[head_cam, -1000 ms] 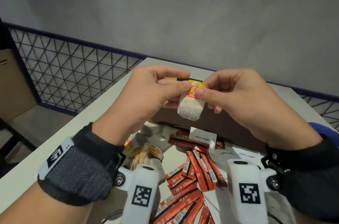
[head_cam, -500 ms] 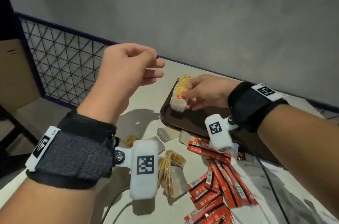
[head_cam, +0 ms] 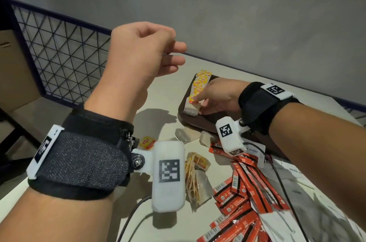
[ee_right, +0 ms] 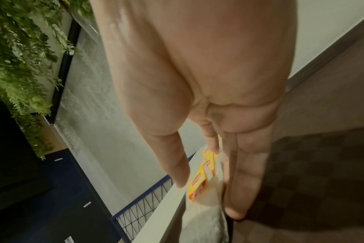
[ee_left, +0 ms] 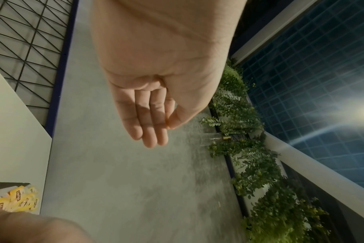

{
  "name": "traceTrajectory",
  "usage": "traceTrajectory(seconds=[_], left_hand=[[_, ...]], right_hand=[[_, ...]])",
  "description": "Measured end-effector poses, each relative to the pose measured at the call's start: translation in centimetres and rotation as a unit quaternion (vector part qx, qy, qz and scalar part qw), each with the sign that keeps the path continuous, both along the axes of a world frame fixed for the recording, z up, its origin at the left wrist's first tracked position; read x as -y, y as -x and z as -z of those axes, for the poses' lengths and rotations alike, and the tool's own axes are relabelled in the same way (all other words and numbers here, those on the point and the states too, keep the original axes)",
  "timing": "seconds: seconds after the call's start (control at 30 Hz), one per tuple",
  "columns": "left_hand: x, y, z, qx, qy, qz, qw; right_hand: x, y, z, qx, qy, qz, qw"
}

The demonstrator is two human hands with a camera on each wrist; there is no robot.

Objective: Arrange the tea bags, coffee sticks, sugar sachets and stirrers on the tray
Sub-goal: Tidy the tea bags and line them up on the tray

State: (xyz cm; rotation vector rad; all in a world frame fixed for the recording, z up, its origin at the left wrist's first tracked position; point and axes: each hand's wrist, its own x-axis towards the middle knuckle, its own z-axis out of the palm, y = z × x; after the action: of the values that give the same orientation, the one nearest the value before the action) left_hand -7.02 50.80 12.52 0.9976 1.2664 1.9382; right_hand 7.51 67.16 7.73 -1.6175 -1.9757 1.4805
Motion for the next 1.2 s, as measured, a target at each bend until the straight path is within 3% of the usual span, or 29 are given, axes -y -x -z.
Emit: traceTrajectory(seconds=[0.1, 0.2, 0.27, 0.37, 0.47, 0.57, 0.67, 0.8, 0.97, 1.1, 1.2], left_hand=[[0.0, -0.1, 0.0, -0.002, -0.001, 0.001, 1.0], [0.0, -0.1, 0.0, -0.005, -0.002, -0.001, 1.0], [0.0, -0.1, 0.0, -0.004, -0.002, -0.002, 1.0], [0.2, -0.2, -0.1, -0.002, -0.002, -0.003, 1.0], [0.3, -0.3, -0.2, -0.004, -0.005, -0.003, 1.0], [0.4, -0.3, -0.3, -0.002, -0.007, -0.007, 1.0], [0.4, -0.3, -0.3, 0.001, -0.008, -0.007, 1.0], [0.4, -0.2, -0.3, 0.001, -0.01, -0.008, 1.0], [0.3, -0.3, -0.3, 0.0, -0.009, -0.008, 1.0], [0.4, -0.1, -0.3, 0.0, -0.012, -0.009, 1.0], [0.4, 0.2, -0.3, 0.003, -0.015, -0.011, 1.0]], right_hand=[[1.2, -0.7, -1.2, 0.089, -0.134, -0.032, 0.986], [3.7, -2.3, -3.2, 0.198, -0.345, -0.205, 0.894], [6.2, -3.0, -3.8, 0.243, -0.343, -0.327, 0.847], [8.8, -3.2, -2.7, 0.299, -0.357, -0.423, 0.777], [9.3, -2.9, -1.6, 0.328, -0.404, -0.454, 0.723], [9.3, -2.7, -1.1, 0.352, -0.428, -0.462, 0.692], [9.4, -2.8, -0.8, 0.339, -0.432, -0.47, 0.691], [9.4, -2.5, -1.8, 0.295, -0.43, -0.456, 0.721], [9.9, -0.4, -1.3, 0.243, -0.467, -0.456, 0.718], [9.6, 0.3, -0.4, 0.252, -0.4, -0.423, 0.773], [9.8, 0.2, -0.3, 0.262, -0.4, -0.438, 0.761]])
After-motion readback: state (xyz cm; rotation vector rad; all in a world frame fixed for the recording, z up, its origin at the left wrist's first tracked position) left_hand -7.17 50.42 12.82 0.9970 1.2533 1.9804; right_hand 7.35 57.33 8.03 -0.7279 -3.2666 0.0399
